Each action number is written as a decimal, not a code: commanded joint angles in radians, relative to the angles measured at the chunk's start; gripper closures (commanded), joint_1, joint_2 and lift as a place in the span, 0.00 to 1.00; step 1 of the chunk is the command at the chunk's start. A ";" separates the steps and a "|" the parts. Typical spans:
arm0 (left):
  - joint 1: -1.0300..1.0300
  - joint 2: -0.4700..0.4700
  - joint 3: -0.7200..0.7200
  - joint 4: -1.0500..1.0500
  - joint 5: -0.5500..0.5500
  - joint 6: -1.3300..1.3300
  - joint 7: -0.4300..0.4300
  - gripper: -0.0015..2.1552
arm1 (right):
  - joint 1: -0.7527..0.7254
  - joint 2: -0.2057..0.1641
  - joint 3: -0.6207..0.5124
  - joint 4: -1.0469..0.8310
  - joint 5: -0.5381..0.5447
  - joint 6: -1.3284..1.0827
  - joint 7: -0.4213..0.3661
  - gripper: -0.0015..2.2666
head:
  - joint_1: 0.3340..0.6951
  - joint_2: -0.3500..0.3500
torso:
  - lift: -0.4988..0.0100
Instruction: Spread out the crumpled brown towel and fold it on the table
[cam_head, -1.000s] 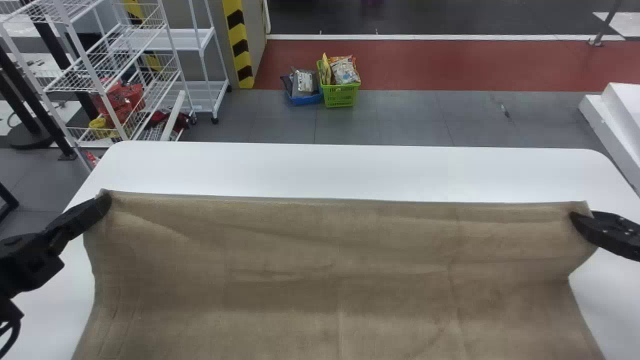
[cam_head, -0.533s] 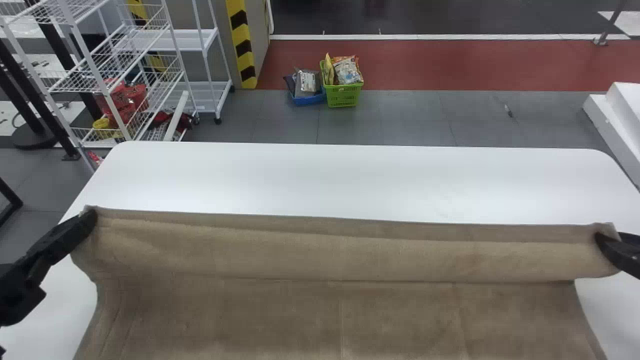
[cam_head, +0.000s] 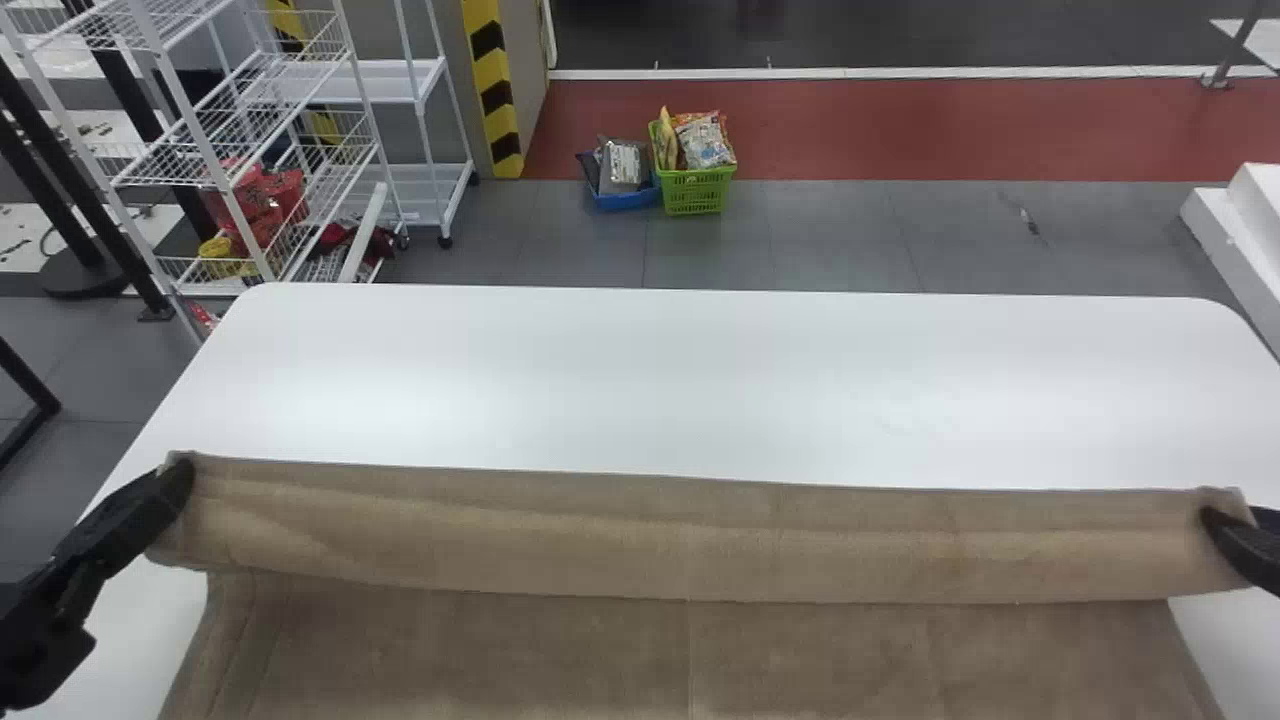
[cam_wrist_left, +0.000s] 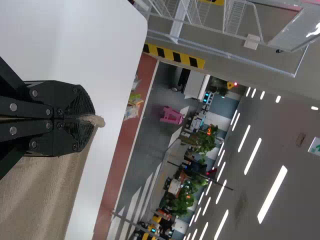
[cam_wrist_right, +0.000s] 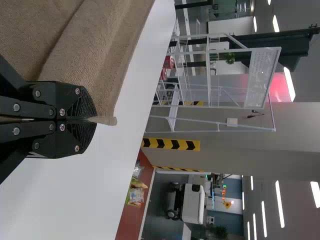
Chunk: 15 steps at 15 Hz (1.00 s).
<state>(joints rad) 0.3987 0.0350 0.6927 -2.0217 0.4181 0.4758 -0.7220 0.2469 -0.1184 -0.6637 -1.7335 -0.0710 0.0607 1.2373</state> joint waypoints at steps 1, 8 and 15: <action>-0.027 0.000 -0.012 0.000 -0.004 -0.001 0.006 0.55 | -0.031 0.000 0.010 -0.004 0.007 0.003 -0.019 0.64 | 1.00 0.59 | 0.73; -0.103 -0.003 -0.067 0.112 -0.024 -0.114 0.024 0.55 | -0.116 0.003 0.035 0.074 0.091 -0.120 -0.039 0.64 | 1.00 0.56 | 0.73; 0.005 -0.003 -0.124 0.236 0.083 -0.645 -0.033 0.55 | -0.044 -0.020 0.039 0.180 0.063 -0.506 -0.012 0.63 | 1.00 0.60 | 0.73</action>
<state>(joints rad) 0.3982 0.0324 0.5850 -1.8287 0.4802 -0.0454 -0.7415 0.2001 -0.1311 -0.6246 -1.5858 -0.0071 -0.3777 1.2225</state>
